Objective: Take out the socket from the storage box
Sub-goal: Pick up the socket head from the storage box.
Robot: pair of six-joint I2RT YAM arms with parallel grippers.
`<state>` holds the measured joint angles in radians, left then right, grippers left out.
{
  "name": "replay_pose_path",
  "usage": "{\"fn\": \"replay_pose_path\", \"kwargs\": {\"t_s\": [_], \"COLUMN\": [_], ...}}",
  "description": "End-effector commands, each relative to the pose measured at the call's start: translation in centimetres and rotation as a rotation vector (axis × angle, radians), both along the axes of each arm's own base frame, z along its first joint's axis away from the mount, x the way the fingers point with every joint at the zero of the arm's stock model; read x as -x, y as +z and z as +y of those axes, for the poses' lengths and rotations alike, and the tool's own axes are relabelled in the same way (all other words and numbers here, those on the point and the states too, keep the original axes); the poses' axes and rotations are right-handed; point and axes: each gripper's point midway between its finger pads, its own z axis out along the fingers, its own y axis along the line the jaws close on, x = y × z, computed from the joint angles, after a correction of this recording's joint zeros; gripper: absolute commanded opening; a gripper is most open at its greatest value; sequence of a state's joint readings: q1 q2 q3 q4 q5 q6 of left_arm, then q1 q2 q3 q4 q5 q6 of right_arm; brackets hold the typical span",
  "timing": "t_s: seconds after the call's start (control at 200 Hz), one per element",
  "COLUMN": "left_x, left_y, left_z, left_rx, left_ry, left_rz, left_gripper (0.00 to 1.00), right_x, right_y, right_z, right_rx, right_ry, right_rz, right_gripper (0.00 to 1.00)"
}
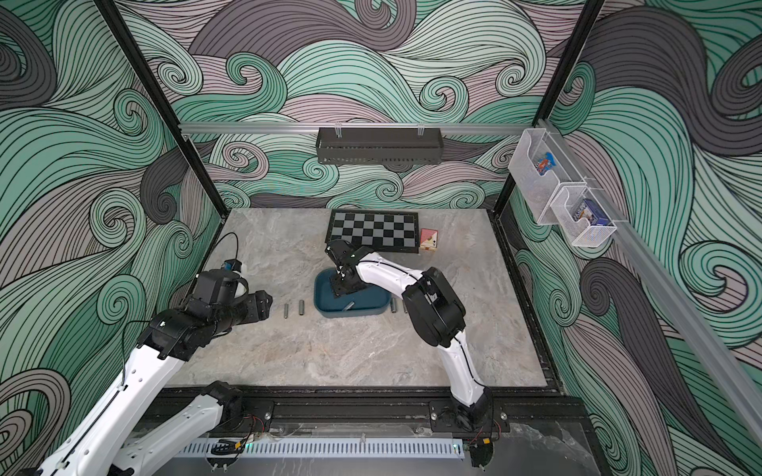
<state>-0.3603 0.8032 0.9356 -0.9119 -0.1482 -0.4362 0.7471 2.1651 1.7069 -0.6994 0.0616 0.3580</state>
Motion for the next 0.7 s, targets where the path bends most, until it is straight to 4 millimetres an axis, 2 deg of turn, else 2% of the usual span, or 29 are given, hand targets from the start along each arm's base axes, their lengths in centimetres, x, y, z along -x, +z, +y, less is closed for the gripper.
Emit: {"fn": "replay_pose_path", "kwargs": {"t_s": [0.0, 0.405, 0.695], "left_x": [-0.1, -0.1, -0.1], "left_y": [0.2, 0.2, 0.0], "left_z": [0.0, 0.0, -0.2], "left_rx": [-0.002, -0.001, 0.004], "left_ry": [-0.01, -0.012, -0.017], "left_rz": [-0.018, -0.018, -0.011], "left_gripper": [0.76, 0.76, 0.76], "right_x": [-1.1, -2.7, -2.9], "right_y": [-0.4, -2.7, -4.5], "right_z": [-0.5, 0.6, 0.3], "right_rx": [0.051, 0.087, 0.125], "right_ry": [-0.025, -0.064, -0.114], "right_rz": [-0.022, -0.021, -0.011], "right_gripper": [0.66, 0.64, 0.61]}}
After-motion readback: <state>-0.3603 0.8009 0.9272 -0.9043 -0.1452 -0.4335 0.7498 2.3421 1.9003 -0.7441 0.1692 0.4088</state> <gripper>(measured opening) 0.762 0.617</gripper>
